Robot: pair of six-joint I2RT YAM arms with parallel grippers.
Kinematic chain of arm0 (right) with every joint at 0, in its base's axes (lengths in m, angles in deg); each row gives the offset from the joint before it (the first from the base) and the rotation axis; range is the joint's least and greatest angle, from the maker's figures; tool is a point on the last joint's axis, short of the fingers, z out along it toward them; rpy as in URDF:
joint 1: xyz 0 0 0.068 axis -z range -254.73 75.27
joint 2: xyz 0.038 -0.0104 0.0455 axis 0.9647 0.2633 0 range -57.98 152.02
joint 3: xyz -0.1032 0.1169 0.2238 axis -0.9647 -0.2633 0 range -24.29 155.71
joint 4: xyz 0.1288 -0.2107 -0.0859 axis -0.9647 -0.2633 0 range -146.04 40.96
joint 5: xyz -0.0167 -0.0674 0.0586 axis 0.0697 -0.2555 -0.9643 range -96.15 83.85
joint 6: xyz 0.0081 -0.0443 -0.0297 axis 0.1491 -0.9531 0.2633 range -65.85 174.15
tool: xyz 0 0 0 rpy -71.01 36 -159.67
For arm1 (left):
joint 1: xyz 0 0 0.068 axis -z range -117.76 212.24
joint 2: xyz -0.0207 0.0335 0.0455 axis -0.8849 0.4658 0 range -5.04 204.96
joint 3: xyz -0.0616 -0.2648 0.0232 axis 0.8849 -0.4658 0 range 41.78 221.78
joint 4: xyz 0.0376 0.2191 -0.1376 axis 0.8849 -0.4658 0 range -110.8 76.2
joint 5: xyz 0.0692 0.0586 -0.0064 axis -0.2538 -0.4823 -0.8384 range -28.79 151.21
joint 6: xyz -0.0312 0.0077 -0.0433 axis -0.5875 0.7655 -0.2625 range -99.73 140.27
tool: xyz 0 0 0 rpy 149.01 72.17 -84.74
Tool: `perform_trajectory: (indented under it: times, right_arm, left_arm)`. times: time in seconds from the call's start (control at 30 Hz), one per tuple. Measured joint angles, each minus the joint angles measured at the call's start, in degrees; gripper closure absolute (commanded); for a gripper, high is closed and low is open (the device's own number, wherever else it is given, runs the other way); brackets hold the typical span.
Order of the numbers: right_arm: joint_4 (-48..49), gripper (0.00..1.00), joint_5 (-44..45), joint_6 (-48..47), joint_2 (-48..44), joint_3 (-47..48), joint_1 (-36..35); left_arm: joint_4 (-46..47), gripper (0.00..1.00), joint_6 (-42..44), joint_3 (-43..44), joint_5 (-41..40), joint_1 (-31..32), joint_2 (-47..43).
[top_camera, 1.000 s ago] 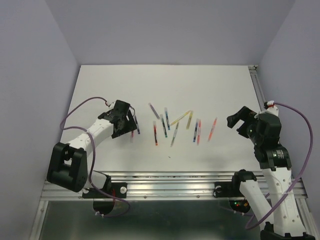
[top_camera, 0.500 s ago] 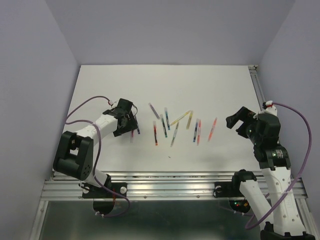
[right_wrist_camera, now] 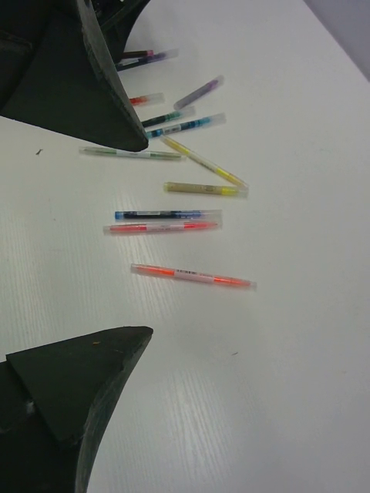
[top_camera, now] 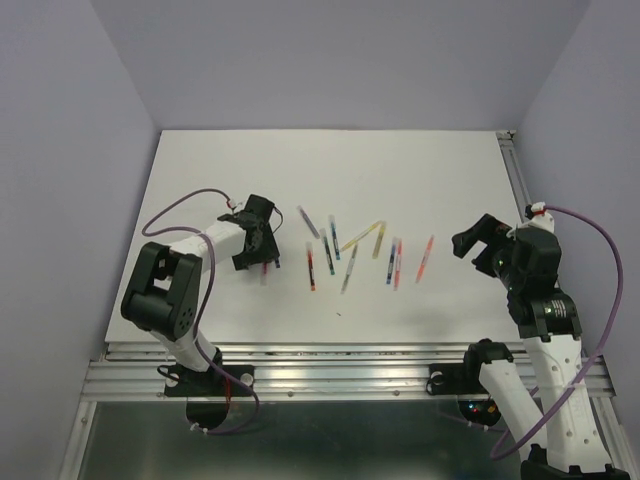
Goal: Open the pen caps
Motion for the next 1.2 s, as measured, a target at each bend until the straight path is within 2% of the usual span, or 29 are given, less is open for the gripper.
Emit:
perform_trajectory:
  times: [0.27, 0.7, 0.93, 1.0, 1.03, 1.2]
  right_arm:
    - [-0.02, 0.00, 0.00, -0.02, -1.09, -1.01, 0.00]
    - [0.02, 0.00, -0.02, -0.22, -2.05, -2.62, 0.00]
    - [-0.04, 0.00, -0.02, -0.24, -2.29, -2.62, 0.00]
    - [-0.11, 0.00, -0.07, -0.24, -2.27, -2.62, 0.00]
    - [-0.26, 0.00, -0.07, -0.24, -2.25, -2.62, 0.00]
    - [-2.64, 0.00, -0.76, -0.50, -1.73, -2.62, 0.00]
  left_arm:
    - [-0.90, 0.39, 0.66, 3.48, -1.20, 0.04, 3.45]
    - [-0.13, 0.68, 1.29, 6.08, -1.46, 0.31, 6.21]
    - [1.11, 0.87, 0.68, 6.10, -2.58, 0.37, 6.54]
    - [1.33, 0.98, 0.59, 5.99, -2.86, 0.52, 6.54]
    - [1.49, 1.00, 0.48, 5.86, -3.08, 0.59, 6.49]
    - [2.40, 1.00, -0.39, 5.25, -4.04, 0.63, 6.08]
